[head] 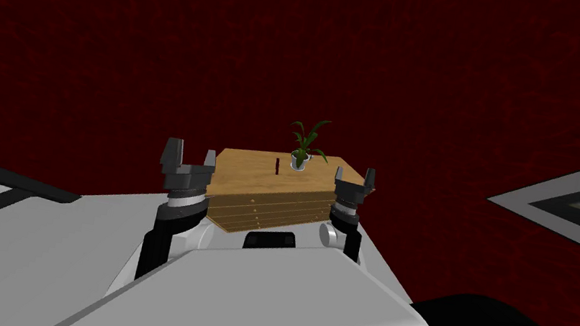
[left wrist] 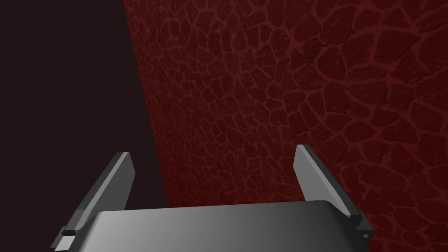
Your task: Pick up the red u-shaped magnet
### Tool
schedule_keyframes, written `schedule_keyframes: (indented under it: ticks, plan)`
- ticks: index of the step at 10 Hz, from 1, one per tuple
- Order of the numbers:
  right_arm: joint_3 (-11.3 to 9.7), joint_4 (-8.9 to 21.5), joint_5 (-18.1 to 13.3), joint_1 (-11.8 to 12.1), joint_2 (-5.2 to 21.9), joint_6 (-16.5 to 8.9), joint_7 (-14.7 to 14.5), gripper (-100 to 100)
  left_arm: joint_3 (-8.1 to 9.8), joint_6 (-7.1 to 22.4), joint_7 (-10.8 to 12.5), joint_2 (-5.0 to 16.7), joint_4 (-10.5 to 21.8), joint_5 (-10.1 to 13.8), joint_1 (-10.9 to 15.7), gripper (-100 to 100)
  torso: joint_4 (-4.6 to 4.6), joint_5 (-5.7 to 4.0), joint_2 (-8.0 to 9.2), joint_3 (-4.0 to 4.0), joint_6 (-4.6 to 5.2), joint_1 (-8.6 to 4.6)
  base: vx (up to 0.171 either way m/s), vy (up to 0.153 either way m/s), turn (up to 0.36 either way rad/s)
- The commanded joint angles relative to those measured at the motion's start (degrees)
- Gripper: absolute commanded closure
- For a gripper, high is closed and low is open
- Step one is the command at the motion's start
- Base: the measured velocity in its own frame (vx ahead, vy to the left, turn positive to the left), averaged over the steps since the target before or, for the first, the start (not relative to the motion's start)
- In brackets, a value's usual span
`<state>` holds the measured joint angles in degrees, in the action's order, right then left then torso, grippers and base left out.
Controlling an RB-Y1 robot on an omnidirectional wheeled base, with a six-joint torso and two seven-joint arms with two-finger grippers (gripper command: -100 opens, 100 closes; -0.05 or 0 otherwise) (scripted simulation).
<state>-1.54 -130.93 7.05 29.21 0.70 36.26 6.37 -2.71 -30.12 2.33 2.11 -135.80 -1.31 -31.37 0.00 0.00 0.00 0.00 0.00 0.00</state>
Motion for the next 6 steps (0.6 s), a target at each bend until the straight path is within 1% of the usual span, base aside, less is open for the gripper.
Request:
schedule_keyframes:
  ticks: [1,2,3,4,6]
  plan:
    - [0.0,0.0,0.0,0.0,0.0,0.0,0.0,0,-0.11,1.17,-0.29,1.88,1.21,-0.43,0.91,-100,0.0,0.0,0.0,0.0,0.0,0.0,-0.004,-0.026,-0.035]
    - [0.0,0.0,0.0,0.0,0.0,0.0,0.0,0,-0.18,1.94,-0.49,2.77,2.01,-0.72,1.51,-100,0.0,-0.01,0.0,0.0,0.01,-0.07,-0.003,-0.043,-0.046]
    - [0.0,0.0,0.0,0.0,0.0,0.0,0.0,0,-0.33,3.97,-1.06,4.62,4.09,-1.55,3.11,-100,0.0,-0.03,-0.01,0.0,0.01,-0.14,-0.014,-0.067,-0.078]
    - [-0.01,0.0,0.0,0.0,-0.01,0.0,0.0,0,-0.33,3.97,-1.06,4.62,4.09,-1.55,3.11,-100,0.0,-0.04,0.02,0.01,0.02,-0.22,-0.008,-0.061,-0.04]
    - [-0.01,0.0,0.0,0.0,-0.01,0.0,0.0,0,-0.47,6.58,-1.83,6.57,6.71,-2.68,5.17,-100,0.0,-0.05,-0.01,0.0,0.01,-0.22,0.002,-0.059,-0.051]
